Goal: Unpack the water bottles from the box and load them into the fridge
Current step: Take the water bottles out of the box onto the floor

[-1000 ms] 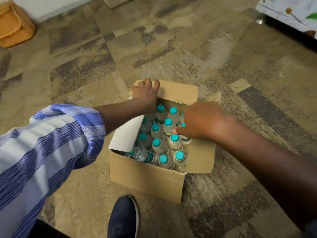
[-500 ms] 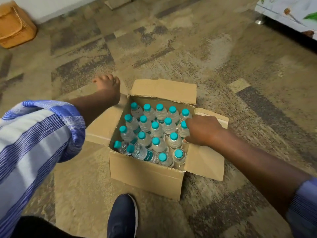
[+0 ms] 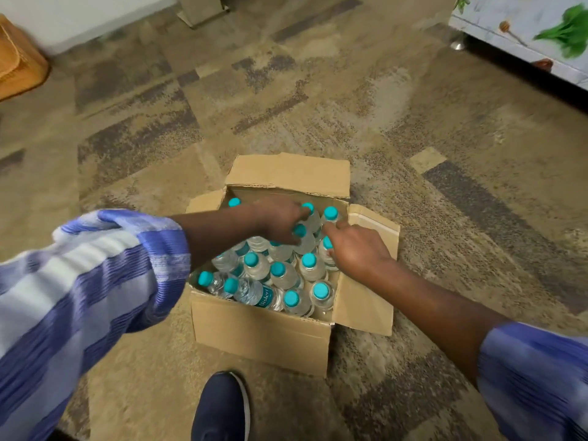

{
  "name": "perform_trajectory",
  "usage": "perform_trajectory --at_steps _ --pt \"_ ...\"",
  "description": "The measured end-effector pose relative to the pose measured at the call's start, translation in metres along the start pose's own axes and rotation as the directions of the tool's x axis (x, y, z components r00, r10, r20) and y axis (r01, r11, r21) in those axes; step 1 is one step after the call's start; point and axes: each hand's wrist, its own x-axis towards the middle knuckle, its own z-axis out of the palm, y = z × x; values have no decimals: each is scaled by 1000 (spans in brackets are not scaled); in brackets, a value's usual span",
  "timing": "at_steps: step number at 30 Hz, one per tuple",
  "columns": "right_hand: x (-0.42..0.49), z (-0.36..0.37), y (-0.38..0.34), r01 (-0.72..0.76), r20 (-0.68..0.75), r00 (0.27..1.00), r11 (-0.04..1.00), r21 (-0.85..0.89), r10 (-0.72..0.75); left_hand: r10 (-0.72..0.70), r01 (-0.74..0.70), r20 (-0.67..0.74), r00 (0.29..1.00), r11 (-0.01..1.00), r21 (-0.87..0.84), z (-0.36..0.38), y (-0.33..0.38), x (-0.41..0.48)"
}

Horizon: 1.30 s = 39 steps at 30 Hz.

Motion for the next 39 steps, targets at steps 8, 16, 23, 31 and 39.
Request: perform_trajectory --at_steps 8,16,23,31,39 --pt "-9 -18 7 -32 -115 990 931 363 79 -12 -4 -109 994 990 -143 18 17 7" --pt "-2 -123 69 25 -328 871 634 773 366 -106 -152 -470 876 866 -477 -78 18 -24" --pt "-32 -158 159 -93 -431 781 767 635 452 -112 -337 -648 753 780 -527 -140 83 -1" --pt "-78 -80 243 -483 -148 839 841 245 524 -48 -261 -482 875 791 -553 -92 200 99" --pt "-109 -37 292 -593 53 805 798 106 591 -93 -175 -399 912 792 -585 -48 268 140"
